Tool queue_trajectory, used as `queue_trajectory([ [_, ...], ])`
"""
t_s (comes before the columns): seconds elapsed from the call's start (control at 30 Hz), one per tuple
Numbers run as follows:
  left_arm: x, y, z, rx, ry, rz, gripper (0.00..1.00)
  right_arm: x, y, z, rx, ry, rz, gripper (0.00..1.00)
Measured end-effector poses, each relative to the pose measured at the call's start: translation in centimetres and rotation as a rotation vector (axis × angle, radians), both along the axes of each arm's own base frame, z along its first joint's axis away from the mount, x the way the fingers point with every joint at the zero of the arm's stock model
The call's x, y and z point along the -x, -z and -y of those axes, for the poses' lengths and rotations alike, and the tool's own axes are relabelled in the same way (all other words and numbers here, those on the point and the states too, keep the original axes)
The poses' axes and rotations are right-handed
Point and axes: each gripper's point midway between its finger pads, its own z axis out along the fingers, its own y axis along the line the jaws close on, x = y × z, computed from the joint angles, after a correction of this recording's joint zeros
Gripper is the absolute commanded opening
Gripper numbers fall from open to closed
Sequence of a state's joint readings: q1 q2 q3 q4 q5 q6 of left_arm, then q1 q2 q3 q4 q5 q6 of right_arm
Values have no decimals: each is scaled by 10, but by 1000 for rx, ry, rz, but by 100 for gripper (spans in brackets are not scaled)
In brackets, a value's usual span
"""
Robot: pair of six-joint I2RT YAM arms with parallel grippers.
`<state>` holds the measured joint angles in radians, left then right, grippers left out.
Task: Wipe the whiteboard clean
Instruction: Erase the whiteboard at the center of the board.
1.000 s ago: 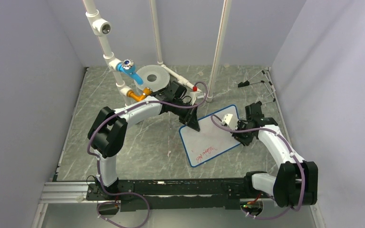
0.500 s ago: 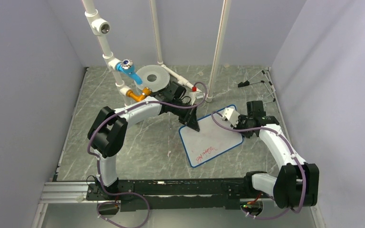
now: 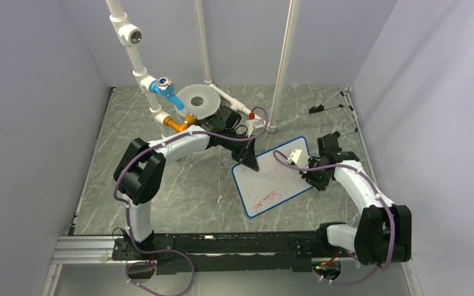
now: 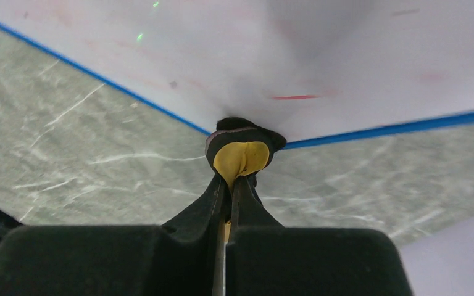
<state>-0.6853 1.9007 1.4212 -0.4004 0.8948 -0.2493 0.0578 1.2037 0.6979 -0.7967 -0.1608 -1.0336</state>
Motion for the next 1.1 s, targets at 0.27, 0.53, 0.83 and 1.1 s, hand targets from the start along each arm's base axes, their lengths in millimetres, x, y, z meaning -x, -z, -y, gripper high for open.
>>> queue_trajectory([
  [0.27, -1, 0, 0, 2, -4, 2, 0, -58, -56, -16, -64, 23, 204, 0],
  [0.53, -2, 3, -3, -5, -12, -10, 0, -47, -46, -44, -76, -70, 174, 0],
  [0.83, -1, 2, -3, -2, -9, -11, 0, 0, -4, -27, -1, -55, 8, 0],
  [1.1, -1, 2, -2, -1, -9, -11, 0, -4, -9, -30, -16, -34, 3, 0],
])
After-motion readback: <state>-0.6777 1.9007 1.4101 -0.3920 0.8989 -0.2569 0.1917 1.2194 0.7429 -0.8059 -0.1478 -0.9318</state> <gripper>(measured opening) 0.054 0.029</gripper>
